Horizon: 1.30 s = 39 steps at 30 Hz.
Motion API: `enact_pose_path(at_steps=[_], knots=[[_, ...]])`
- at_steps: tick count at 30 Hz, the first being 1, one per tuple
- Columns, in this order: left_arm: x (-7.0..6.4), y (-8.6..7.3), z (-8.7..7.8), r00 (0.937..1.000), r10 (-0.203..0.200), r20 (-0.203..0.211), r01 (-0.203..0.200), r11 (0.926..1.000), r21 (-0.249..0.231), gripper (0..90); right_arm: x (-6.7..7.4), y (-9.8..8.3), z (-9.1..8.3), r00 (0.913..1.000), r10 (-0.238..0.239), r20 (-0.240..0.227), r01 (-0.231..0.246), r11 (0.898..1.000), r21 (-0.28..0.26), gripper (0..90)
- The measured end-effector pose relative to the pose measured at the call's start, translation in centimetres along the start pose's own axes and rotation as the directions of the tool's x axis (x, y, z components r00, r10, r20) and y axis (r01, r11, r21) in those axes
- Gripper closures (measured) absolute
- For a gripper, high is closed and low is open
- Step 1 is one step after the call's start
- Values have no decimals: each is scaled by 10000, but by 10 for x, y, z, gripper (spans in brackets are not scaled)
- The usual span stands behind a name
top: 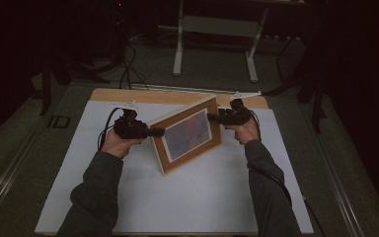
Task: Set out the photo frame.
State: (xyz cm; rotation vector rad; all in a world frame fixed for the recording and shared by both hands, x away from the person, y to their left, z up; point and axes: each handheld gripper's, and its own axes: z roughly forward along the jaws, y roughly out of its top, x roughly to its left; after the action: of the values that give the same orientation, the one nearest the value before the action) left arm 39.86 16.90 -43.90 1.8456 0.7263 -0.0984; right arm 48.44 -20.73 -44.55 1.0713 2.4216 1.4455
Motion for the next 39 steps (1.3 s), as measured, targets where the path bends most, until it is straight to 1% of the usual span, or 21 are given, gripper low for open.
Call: enact_pose_path(at_steps=[2,4,6,9,11,13,16,18,19,21,22,23,24,25,26,31,32,34,35,36,39], knots=[[-2,0,0,9997,88,-228,-88,10000,-12,700,-1,-1,-1,10000,-28,-1,28,10000,-6,486],[-5,0,1,9973,112,-721,-111,9999,10,678,-1,-2,-2,10000,-55,-32,55,10000,-6,504],[-8,0,2,9932,100,-1158,-90,9999,98,620,-1,-3,-2,9999,-125,-78,125,9999,-41,521],[-16,-2,3,9835,128,-1806,-143,9999,-68,553,0,-4,-3,9997,-229,-57,229,9997,-45,532],[-21,-6,1,9706,39,-2408,-98,9997,-233,504,0,-4,-3,9996,-291,-44,291,9996,-30,538],[-27,-11,-1,9577,-153,-2873,3,9986,-523,490,0,-5,-4,9994,-337,-17,337,9994,-15,545],[-37,-20,-6,9400,-676,-3343,333,9937,-1072,476,0,-5,-5,9992,-390,-19,390,9992,22,565],[-44,-25,-7,9206,-893,-3803,426,9907,-1295,484,1,-6,-6,9992,-389,-3,389,9992,15,571],[-47,-27,-7,9129,-957,-3969,433,9894,-1390,504,1,-6,-6,9992,-395,13,395,9992,18,573],[-52,-31,-6,8876,-1139,-4462,478,9865,-1567,536,1,-6,-6,9990,-436,40,436,9990,28,575],[-53,-32,-5,8820,-1271,-4538,579,9849,-1634,551,1,-6,-6,9990,-436,50,436,9990,39,575],[-54,-33,-4,8783,-1369,-4581,656,9836,-1682,566,2,-6,-7,9990,-452,59,451,9990,45,575],[-54,-34,-3,8693,-1414,-4736,680,9833,-1688,587,2,-6,-6,9989,-460,67,460,9989,38,576],[-54,-35,-2,8688,-1484,-4723,757,9826,-1695,591,2,-6,-6,9989,-459,85,459,9989,25,576],[-53,-35,-1,8707,-1614,-4645,892,9808,-1736,596,2,-7,-6,9989,-458,99,458,9989,14,576],[-54,-34,5,8657,-1830,-4660,1010,9755,-1954,630,3,-7,-7,9986,-504,161,504,9987,9,581],[-53,-34,7,8663,-1845,-4642,1029,9753,-1955,648,3,-7,-7,9985,-531,165,530,9986,27,583],[-52,-33,8,8629,-1955,-4660,1092,9725,-2057,665,4,-8,-8,9979,-603,223,602,9982,34,586],[-51,-32,8,8639,-1956,-4642,1105,9727,-2041,667,4,-8,-9,9980,-588,239,587,9983,30,589],[-50,-32,8,8677,-1953,-4570,1115,9726,-2039,669,4,-9,-9,9977,-620,273,620,9981,35,592],[-48,-31,7,8738,-1928,-4464,1129,9734,-1996,674,4,-10,-9,9977,-596,335,596,9982,-9,593]])
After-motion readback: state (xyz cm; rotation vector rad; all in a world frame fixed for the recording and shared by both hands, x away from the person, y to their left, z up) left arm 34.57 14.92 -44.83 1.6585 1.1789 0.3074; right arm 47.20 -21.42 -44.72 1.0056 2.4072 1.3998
